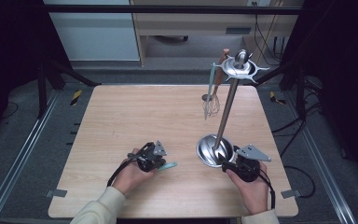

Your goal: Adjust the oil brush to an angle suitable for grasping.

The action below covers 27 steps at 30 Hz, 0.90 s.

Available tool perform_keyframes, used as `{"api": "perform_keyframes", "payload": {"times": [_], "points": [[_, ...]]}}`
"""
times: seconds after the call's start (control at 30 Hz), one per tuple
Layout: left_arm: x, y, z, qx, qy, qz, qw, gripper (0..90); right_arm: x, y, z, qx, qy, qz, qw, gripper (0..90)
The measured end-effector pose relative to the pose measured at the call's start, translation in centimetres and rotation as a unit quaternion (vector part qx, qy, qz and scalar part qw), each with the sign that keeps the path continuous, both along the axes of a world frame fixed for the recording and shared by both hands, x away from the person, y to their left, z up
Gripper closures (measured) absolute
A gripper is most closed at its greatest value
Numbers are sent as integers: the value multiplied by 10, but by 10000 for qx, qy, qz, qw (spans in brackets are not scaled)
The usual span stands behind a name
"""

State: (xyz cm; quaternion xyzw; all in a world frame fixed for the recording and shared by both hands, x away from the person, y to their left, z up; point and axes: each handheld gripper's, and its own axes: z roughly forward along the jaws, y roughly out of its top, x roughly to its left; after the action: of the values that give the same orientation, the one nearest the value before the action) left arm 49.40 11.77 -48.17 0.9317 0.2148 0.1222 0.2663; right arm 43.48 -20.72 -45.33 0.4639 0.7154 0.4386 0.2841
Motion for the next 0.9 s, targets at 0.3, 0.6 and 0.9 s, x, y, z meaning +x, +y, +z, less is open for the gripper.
{"api": "perform_keyframes", "payload": {"times": [0.3, 0.6, 0.9], "points": [[-7, 9, 20, 242, 12, -170, 9996, 839, 0, -3, 1, 6, -24, -44, 10000, 329], [-15, 25, 44, 893, 138, -312, 9954, 650, 0, -3, 1, 3, -13, -41, 10000, 321], [-13, 27, 36, 1395, 654, -590, 9863, 639, 0, -4, 1, 37, -12, -58, 10000, 319]]}}
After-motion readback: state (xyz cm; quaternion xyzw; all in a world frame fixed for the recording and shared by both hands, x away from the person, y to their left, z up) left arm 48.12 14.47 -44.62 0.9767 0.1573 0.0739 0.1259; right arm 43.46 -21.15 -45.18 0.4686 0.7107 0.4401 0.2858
